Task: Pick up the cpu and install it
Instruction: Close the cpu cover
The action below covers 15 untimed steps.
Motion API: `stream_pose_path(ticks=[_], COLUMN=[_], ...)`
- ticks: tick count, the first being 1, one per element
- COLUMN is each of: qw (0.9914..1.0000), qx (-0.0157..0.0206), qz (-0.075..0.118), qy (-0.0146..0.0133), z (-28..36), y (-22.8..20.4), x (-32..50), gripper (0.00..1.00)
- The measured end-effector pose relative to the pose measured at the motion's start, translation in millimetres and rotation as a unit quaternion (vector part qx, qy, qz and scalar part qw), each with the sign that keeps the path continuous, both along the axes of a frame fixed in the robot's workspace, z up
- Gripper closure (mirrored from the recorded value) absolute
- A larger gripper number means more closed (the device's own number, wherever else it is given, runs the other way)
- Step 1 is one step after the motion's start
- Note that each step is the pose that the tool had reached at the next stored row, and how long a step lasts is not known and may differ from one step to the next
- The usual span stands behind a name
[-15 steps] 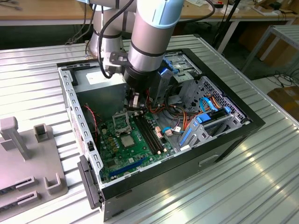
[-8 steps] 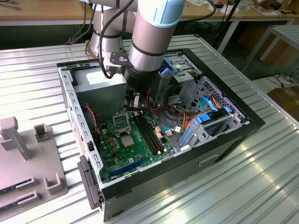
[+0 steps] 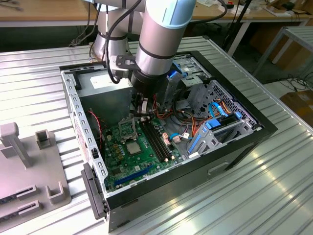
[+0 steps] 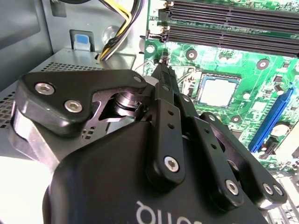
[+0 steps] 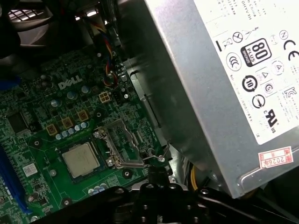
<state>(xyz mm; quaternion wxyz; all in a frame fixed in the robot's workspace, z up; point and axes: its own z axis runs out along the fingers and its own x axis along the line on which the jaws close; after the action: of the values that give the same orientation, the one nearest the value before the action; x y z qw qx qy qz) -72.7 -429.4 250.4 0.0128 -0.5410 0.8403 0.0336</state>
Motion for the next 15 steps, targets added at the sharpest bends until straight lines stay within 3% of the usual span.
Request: stream_pose_path(ticks=[15], qw=[0.99976], qx=[0.0], qz=[0.022], qy=[0.0], z=[3.3], y=[-9.5], x=[0.0], gripper=[0.89])
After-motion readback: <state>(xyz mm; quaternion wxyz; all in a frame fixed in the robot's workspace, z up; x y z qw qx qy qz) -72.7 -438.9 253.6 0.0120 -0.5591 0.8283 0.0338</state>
